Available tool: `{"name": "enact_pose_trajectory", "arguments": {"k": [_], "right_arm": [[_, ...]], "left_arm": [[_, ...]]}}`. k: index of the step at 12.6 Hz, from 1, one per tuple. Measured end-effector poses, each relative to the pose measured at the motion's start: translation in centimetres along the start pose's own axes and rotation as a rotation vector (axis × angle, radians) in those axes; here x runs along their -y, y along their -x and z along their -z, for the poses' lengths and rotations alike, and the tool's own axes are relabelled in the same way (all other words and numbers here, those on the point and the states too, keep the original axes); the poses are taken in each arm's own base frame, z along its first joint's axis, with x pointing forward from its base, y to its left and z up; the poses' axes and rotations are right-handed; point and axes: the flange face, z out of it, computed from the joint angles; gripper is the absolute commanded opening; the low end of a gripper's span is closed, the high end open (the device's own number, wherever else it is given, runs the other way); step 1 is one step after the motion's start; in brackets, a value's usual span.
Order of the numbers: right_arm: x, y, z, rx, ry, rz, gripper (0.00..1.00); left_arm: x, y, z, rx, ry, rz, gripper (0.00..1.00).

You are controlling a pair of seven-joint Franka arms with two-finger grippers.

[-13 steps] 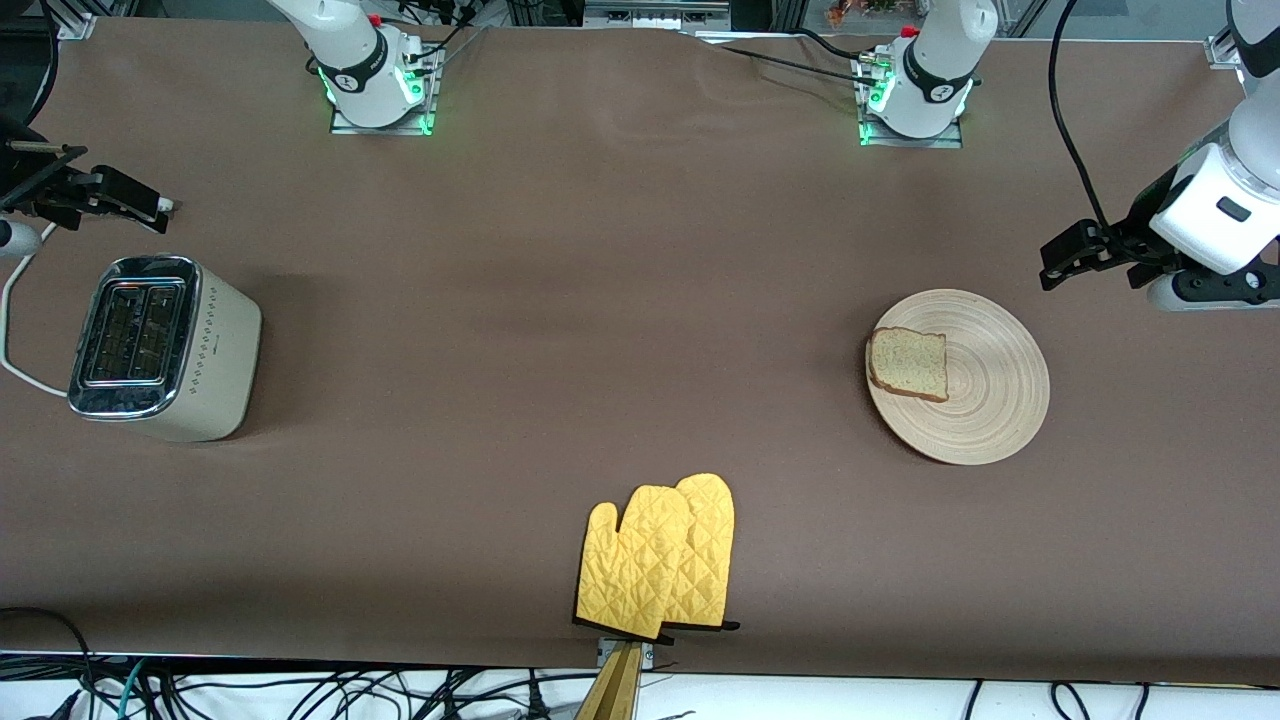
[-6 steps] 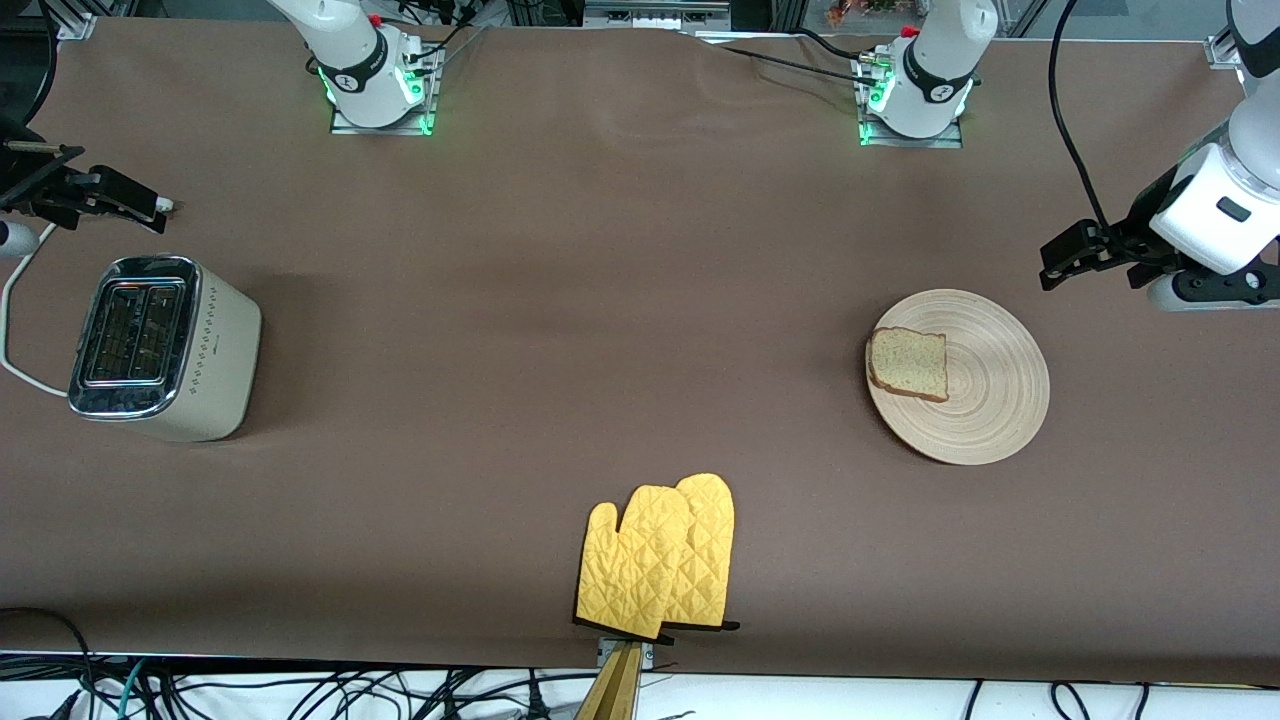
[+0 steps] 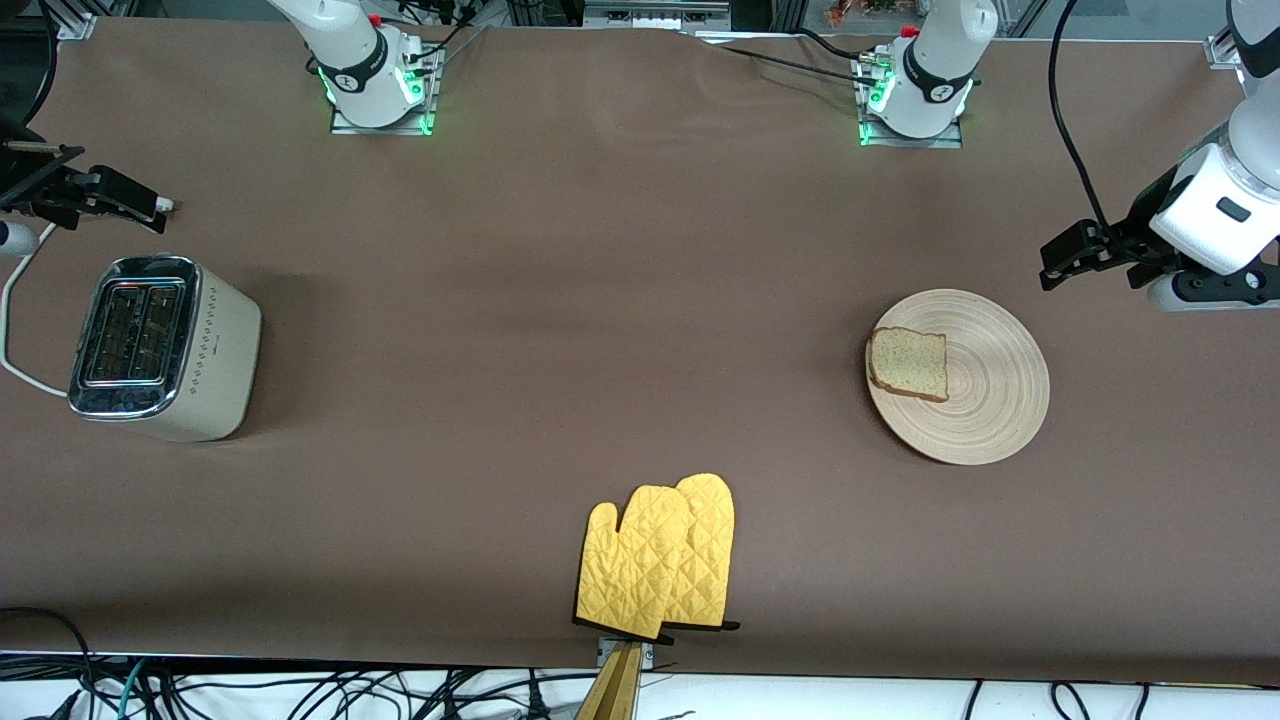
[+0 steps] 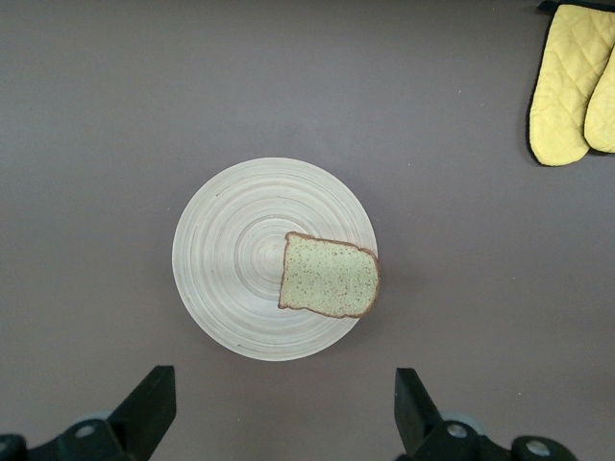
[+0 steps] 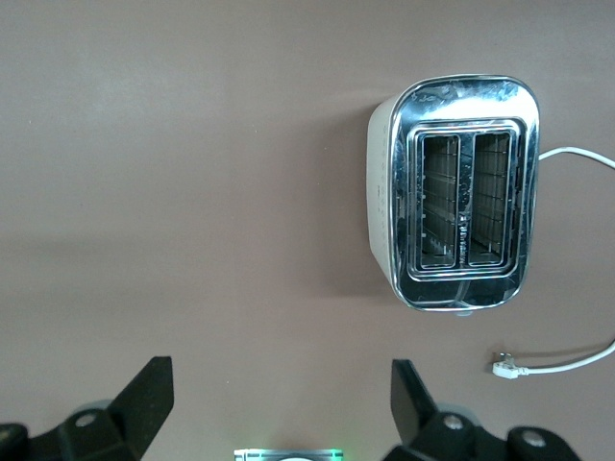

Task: Move plate and put bread in toaster

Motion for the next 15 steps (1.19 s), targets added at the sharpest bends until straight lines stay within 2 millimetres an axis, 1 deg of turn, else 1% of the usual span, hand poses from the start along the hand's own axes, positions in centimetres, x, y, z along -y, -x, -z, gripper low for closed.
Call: {"name": "enact_pose_trajectory", "arguments": {"k": [7,11,15], "right_arm": [[0.0,0.0,0.0,0.001,0.0,0.0,1.0],[0.0,0.0,0.0,0.001,0.0,0.0,1.0],[0.0,0.0,0.0,0.001,0.0,-0.001,1.0]], "left_arm": [[-0.1,0.0,0.0,0.0,0.0,-0.001,1.0],[-1.6,0.2,0.1,-0.002,0.001,-0.028,1.0],[-1.6,0.3,0.1,-0.002,0.001,-0.029,1.0]]}}
